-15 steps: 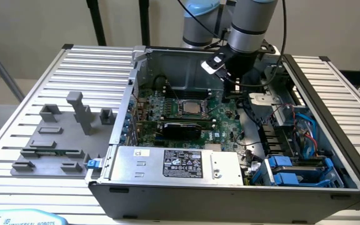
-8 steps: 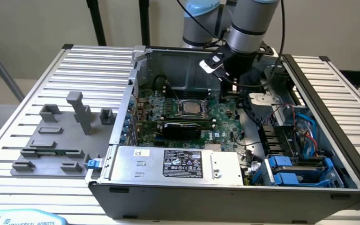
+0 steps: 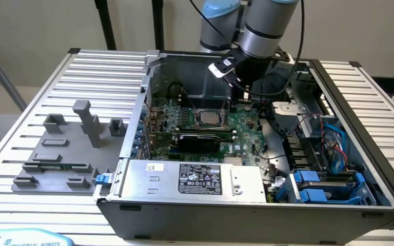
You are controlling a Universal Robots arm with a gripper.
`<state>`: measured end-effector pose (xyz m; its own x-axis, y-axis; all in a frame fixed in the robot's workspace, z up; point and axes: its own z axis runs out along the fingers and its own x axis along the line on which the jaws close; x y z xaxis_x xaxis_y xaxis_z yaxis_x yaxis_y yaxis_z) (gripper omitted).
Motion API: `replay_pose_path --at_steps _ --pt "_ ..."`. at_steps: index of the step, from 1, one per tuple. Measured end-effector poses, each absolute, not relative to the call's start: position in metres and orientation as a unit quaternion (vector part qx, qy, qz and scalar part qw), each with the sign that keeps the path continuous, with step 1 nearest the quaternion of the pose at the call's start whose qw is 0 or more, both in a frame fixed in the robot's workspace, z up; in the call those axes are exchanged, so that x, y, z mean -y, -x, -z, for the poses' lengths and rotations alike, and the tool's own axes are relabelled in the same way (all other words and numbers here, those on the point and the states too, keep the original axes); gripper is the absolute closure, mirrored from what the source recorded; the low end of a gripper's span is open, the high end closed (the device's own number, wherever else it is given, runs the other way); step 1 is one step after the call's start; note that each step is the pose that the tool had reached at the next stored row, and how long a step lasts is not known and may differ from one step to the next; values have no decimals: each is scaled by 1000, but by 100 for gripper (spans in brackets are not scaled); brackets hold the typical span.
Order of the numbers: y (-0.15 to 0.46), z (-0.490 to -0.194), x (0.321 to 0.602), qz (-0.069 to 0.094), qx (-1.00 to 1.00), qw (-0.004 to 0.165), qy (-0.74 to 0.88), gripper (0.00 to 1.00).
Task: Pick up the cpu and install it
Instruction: 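Close the cpu cover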
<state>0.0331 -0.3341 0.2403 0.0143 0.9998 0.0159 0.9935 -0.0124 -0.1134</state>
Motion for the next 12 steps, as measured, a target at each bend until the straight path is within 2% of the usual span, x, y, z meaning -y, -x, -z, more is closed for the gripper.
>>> replay_pose_path --at_steps 12 --pt "5 -238 334 -55 699 70 709 89"
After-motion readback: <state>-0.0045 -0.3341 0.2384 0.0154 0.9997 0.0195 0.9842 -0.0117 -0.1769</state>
